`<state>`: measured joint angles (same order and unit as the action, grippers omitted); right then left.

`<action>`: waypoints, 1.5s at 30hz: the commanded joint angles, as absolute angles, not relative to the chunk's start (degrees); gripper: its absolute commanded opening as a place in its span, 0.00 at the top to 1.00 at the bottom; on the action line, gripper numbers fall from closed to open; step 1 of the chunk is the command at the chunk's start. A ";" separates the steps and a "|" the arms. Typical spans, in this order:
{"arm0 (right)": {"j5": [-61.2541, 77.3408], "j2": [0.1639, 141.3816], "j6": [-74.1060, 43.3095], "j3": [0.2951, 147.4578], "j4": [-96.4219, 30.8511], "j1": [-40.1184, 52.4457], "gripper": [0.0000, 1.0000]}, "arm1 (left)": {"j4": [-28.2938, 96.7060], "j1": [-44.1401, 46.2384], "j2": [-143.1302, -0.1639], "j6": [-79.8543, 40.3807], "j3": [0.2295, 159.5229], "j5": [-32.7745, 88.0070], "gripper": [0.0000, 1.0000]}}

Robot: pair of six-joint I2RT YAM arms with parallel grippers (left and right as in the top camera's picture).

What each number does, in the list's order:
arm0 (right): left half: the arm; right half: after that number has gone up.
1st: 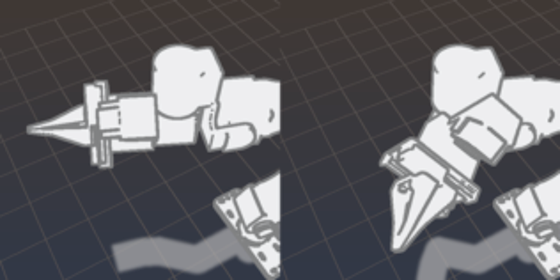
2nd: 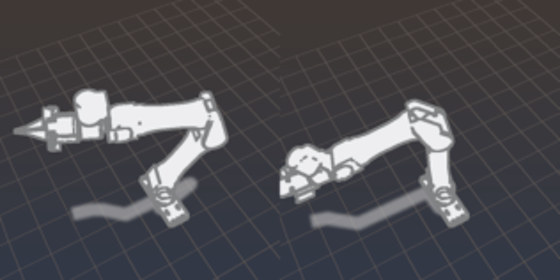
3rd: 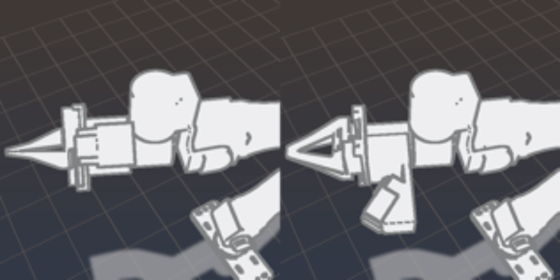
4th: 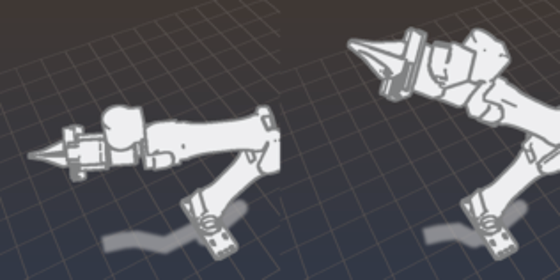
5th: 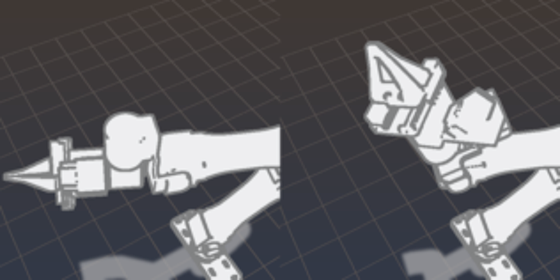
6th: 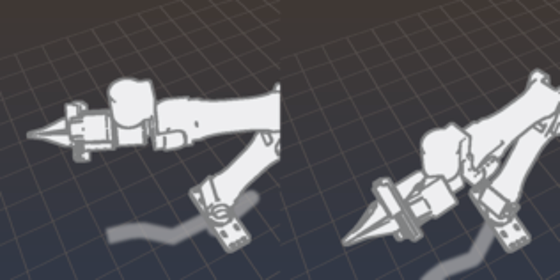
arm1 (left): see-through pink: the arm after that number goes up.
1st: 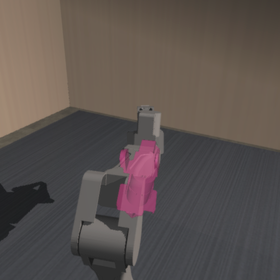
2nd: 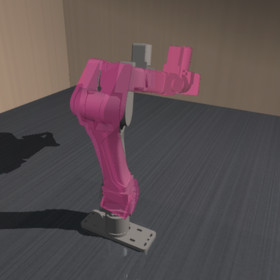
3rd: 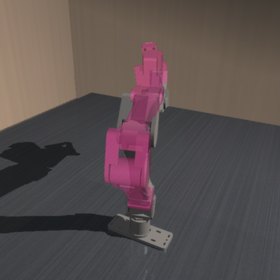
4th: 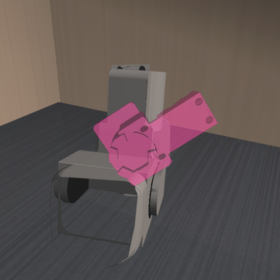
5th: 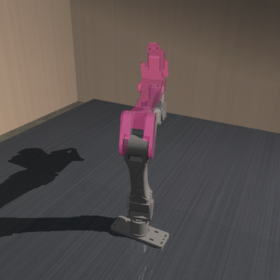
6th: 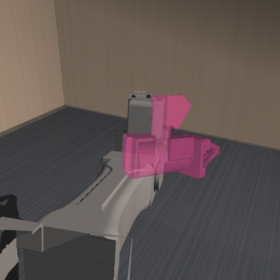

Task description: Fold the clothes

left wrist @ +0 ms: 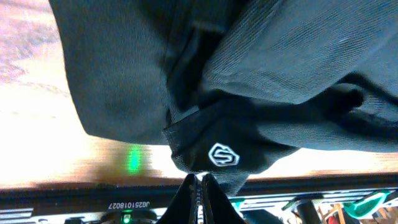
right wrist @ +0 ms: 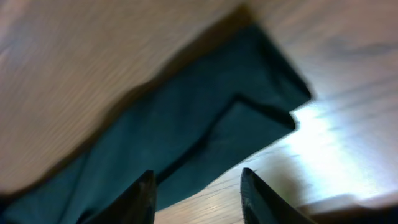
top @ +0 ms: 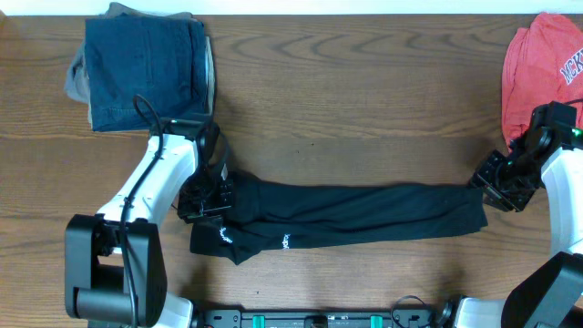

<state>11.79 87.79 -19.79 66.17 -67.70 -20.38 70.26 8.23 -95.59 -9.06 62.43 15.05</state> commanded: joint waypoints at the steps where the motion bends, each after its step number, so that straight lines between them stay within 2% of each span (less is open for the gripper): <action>1: 18.00 87.22 -14.61 65.87 -67.26 -18.39 0.70 | 69.93 7.90 -91.94 -10.24 63.90 15.00 0.94; 7: 17.80 87.24 -14.50 65.87 -65.98 -13.37 0.88 | 67.24 11.07 -86.11 -10.22 63.88 14.98 0.94; 12: 17.78 87.33 -14.61 65.80 -65.39 -8.56 0.96 | 63.53 14.72 -86.15 -10.55 63.16 14.98 0.94; 19: 15.92 87.33 -17.82 64.88 -64.25 -2.17 0.99 | 57.91 17.54 -89.41 -12.99 59.70 21.54 0.94; 24: 14.81 87.33 -20.88 60.77 -59.92 1.19 0.99 | 56.82 17.93 -93.54 -12.99 59.20 21.87 0.94; 33: 12.78 87.33 -25.36 53.32 -53.19 1.85 0.97 | 58.33 17.93 -99.46 -12.99 59.09 21.71 0.94; 45: 9.82 87.33 -31.35 46.17 -45.82 1.78 0.95 | 60.51 16.67 -99.59 -17.85 53.80 9.69 0.94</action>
